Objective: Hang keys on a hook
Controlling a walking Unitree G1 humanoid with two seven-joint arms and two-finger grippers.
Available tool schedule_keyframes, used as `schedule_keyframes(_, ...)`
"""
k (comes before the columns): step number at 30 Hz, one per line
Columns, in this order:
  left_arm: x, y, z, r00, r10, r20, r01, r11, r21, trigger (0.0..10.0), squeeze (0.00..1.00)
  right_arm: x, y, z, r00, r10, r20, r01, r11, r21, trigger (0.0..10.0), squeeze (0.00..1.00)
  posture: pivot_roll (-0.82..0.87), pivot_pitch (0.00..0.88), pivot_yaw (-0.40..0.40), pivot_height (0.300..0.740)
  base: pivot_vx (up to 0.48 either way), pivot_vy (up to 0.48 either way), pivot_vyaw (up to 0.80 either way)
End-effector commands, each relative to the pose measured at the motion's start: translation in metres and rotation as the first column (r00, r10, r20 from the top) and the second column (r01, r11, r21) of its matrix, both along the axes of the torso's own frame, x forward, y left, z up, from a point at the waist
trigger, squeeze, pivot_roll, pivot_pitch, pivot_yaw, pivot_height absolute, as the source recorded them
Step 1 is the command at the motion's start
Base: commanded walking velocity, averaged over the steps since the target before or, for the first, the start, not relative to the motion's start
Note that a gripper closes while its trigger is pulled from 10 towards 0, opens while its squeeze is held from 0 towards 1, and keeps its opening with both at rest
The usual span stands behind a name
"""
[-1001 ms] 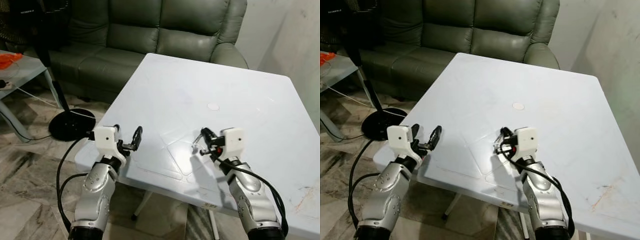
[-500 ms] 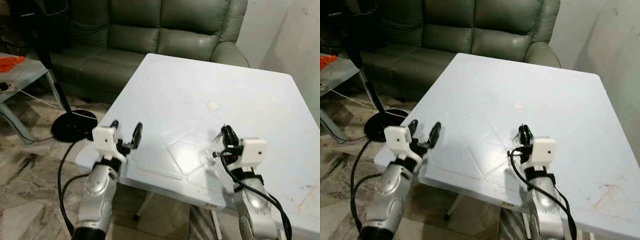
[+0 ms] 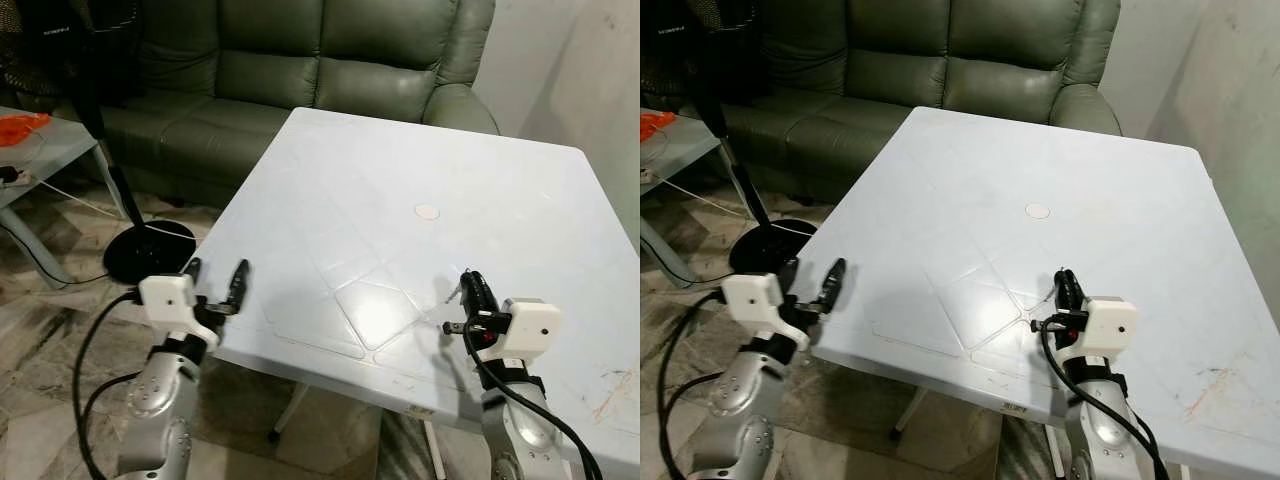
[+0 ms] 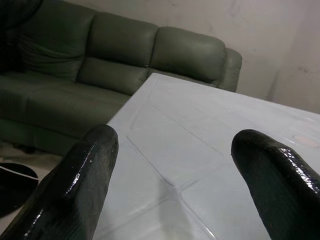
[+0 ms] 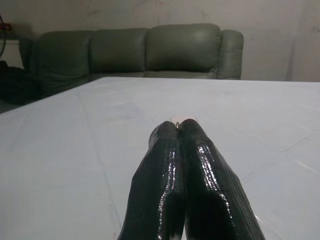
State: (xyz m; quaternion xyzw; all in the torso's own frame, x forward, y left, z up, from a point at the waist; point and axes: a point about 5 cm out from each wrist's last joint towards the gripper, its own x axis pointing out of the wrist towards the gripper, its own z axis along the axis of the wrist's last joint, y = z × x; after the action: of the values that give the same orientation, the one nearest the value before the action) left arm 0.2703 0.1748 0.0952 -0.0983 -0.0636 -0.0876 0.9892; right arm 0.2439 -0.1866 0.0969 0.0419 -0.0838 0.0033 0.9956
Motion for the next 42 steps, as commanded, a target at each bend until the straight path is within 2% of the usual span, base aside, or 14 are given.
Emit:
schedule_keyframes(1, 0.007, 0.004, 0.005, 1.000, -0.013, 0.006, 0.013, 1.000, 0.006, 10.0, 0.00, 0.006, -0.008, 0.006, 1.000, -0.018, 0.002, 0.018, 1.000, -0.013, 10.0, 0.00, -0.01, 0.000, -0.027, 0.740, 0.000, 0.000, 0.00)
schedule_keyframes(4, 0.015, 0.007, 0.012, 0.999, -0.026, 0.023, 0.026, 1.000, 0.012, 10.0, 0.00, 0.013, -0.014, 0.006, 0.999, -0.028, -0.035, 0.026, 0.998, -0.058, 10.0, 0.00, -0.01, 0.000, -0.027, 0.740, 0.000, 0.000, 0.00)
schedule_keyframes(5, 0.022, 0.009, 0.018, 0.999, -0.032, 0.031, 0.032, 0.999, 0.004, 10.0, 0.00, 0.019, -0.017, 0.008, 0.999, -0.023, -0.045, 0.020, 0.997, -0.071, 10.0, 0.00, -0.01, 0.000, -0.027, 0.740, 0.000, 0.000, -0.80)
schedule_keyframes(11, 0.031, 0.004, 0.025, 0.997, -0.059, 0.041, 0.060, 0.998, -0.006, 10.0, 0.00, 0.024, -0.020, 0.013, 0.999, -0.022, -0.038, 0.019, 0.996, -0.082, 10.0, 0.00, -0.01, 0.000, -0.022, 0.740, 0.000, 0.000, -0.78)
schedule_keyframes(20, 0.030, -0.004, 0.021, 0.997, -0.066, 0.028, 0.067, 0.997, -0.037, 10.0, 0.00, 0.018, -0.018, 0.007, 0.998, -0.017, -0.067, 0.013, 0.998, -0.059, 10.0, 0.00, -0.02, 0.000, -0.025, 0.740, 0.000, 0.000, -0.57)
schedule_keyframes(34, 0.034, -0.001, 0.024, 0.998, -0.047, 0.034, 0.049, 0.997, -0.060, 10.0, 0.00, 0.021, -0.017, 0.010, 0.998, -0.020, -0.056, 0.016, 0.998, -0.058, 10.0, 0.00, -0.02, 0.000, -0.021, 0.740, 0.000, 0.000, -0.53)
schedule_keyframes(39, 0.038, 0.005, 0.017, 0.999, 0.035, -0.033, -0.037, 0.998, -0.058, 10.0, 0.00, 0.022, -0.016, 0.010, 0.998, -0.018, -0.055, 0.015, 0.998, -0.054, 10.0, 0.00, -0.02, 0.000, -0.017, 0.740, 0.000, 0.000, -0.53)
schedule_keyframes(42, 0.041, 0.007, 0.017, 0.997, 0.070, -0.034, -0.070, 0.997, -0.026, 10.0, 0.00, 0.022, -0.015, 0.010, 0.998, -0.018, -0.054, 0.015, 0.998, -0.053, 10.0, 0.00, -0.02, 0.000, -0.015, 0.740, 0.000, 0.000, -0.53)
